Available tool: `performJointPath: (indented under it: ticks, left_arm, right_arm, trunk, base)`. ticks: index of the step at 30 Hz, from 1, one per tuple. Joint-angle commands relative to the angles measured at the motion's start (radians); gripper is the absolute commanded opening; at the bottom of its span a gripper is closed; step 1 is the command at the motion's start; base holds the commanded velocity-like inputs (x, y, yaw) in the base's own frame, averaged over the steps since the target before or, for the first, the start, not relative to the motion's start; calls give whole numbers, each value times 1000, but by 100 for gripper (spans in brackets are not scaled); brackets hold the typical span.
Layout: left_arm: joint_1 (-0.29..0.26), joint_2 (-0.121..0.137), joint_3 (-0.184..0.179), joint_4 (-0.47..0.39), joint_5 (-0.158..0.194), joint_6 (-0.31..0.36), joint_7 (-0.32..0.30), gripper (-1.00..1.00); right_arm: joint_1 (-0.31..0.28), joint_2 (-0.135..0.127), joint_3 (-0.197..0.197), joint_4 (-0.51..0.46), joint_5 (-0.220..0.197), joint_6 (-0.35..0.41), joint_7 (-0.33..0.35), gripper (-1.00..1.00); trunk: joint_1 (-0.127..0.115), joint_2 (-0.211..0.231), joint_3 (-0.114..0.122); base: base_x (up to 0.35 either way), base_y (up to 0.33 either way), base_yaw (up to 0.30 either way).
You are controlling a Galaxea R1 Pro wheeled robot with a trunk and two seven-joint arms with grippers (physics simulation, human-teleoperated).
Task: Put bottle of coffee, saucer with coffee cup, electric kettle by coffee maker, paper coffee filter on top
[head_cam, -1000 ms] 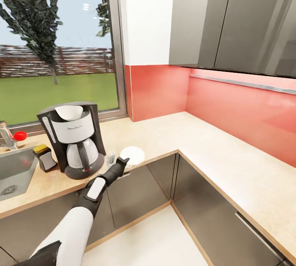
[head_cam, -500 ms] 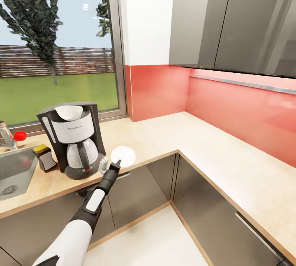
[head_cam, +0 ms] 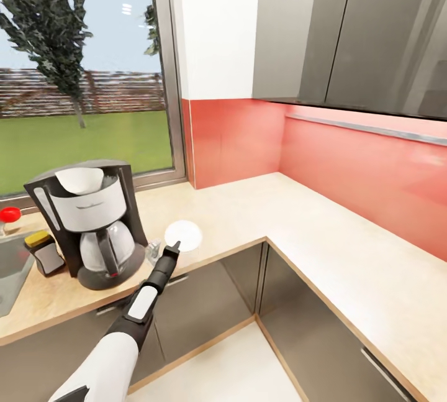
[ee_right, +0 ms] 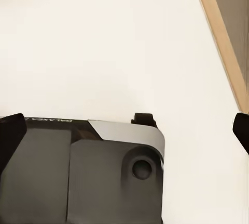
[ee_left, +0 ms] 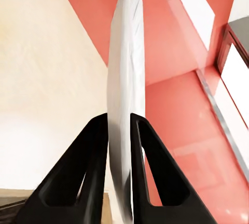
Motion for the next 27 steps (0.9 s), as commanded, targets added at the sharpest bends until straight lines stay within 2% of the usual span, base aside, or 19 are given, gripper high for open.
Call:
performJointPath:
  ticks: [1, 6, 10, 14, 16, 27]
  left_arm:
    - [-1, -1, 5, 0, 8, 8, -4, -100]
    - [0, 1, 5, 0, 11, 10, -3, -100]
    - [21, 1, 8, -1, 20, 10, -3, -100]
    - [43, 5, 12, 0, 62, 10, -4, -100]
    - [51, 5, 13, 0, 71, 11, -3, -100]
    - [68, 7, 13, -1, 79, 14, -1, -100]
  right_arm:
    - [0, 0, 8, 0, -9, -3, -3, 100]
    - [0, 0, 8, 0, -9, -3, -4, 100]
    - [0, 2, 9, 0, -9, -3, -4, 100]
    - [0, 4, 9, 0, -9, -3, -4, 100]
    - [0, 4, 8, 0, -9, -3, -4, 100]
    - [0, 3, 8, 0, -9, -3, -4, 100]
  trunk:
    - [1, -2, -2]
    - [1, -2, -2]
    - [1, -2, -2]
    - [1, -2, -2]
    - [1, -2, -2]
    - [1, -2, -2]
  base:
    - [308, -105, 0]
    - [261, -42, 2]
    - [67, -6, 146]
    - [13, -1, 235]
    - [2, 0, 77]
    - [55, 0, 6]
